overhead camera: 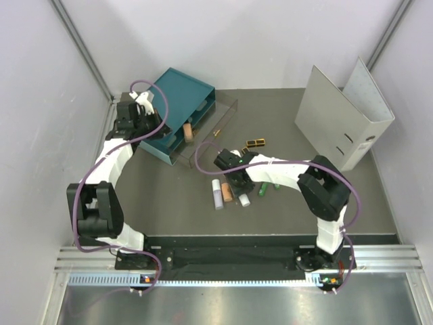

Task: Organize the makeup

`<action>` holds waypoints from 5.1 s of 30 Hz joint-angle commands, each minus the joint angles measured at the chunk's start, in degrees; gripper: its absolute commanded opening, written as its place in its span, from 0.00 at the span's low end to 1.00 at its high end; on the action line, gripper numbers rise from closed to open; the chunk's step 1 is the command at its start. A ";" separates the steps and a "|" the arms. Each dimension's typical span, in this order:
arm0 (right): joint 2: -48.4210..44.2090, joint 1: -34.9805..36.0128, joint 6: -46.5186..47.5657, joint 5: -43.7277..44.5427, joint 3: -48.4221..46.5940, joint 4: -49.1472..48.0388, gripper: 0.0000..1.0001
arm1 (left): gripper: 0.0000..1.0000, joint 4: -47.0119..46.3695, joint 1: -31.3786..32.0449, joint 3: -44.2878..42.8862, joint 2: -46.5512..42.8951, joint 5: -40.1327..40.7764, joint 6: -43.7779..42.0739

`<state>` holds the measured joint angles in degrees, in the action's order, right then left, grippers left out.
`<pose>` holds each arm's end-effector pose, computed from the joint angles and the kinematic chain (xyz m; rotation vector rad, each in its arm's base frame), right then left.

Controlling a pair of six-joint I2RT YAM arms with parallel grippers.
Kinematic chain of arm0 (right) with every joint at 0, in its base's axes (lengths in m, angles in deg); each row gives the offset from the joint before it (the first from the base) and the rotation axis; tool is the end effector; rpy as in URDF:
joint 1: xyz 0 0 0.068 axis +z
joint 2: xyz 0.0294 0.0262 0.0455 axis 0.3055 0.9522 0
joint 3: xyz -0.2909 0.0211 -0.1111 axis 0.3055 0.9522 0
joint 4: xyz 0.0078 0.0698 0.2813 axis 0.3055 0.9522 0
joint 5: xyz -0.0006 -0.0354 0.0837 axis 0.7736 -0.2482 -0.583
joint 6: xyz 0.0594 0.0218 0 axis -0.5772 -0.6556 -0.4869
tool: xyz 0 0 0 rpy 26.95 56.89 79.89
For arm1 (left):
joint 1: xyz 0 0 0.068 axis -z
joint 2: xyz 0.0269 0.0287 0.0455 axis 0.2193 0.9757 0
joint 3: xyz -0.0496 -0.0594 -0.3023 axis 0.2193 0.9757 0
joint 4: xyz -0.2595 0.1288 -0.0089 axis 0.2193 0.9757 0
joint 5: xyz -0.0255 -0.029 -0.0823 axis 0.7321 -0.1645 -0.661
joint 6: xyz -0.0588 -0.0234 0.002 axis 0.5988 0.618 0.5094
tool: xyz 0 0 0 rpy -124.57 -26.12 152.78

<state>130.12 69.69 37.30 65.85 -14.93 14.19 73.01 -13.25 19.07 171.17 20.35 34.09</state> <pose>0.2609 0.3157 0.1774 -0.5570 2.7451 -0.0052 0.3838 -0.0182 0.3097 -0.0182 2.1723 -0.6502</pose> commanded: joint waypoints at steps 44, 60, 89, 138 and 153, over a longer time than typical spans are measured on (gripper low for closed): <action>10.65 -13.31 -29.92 -31.65 -32.22 -31.58 0.01 | 0.00 6.15 0.40 9.63 -6.20 0.70 0.27; 15.65 -17.62 -34.24 -23.12 -37.57 -25.80 0.31 | 0.00 6.76 0.40 9.89 -7.26 1.50 -0.26; -9.64 -17.80 -10.17 -21.29 -23.03 -6.73 0.50 | 0.00 6.50 0.32 11.04 -7.43 1.49 -1.05; -12.19 -2.33 7.33 -10.90 -2.50 -2.32 0.00 | 0.00 8.26 0.32 12.88 -8.84 0.79 -2.90; -5.88 -4.17 4.36 -23.47 -33.70 -3.44 0.01 | 0.00 8.17 0.40 13.50 -9.28 1.23 -2.20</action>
<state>121.16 66.41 44.67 45.50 -41.99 15.00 69.40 -13.75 29.74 160.70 24.20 31.51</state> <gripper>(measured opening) 0.320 0.010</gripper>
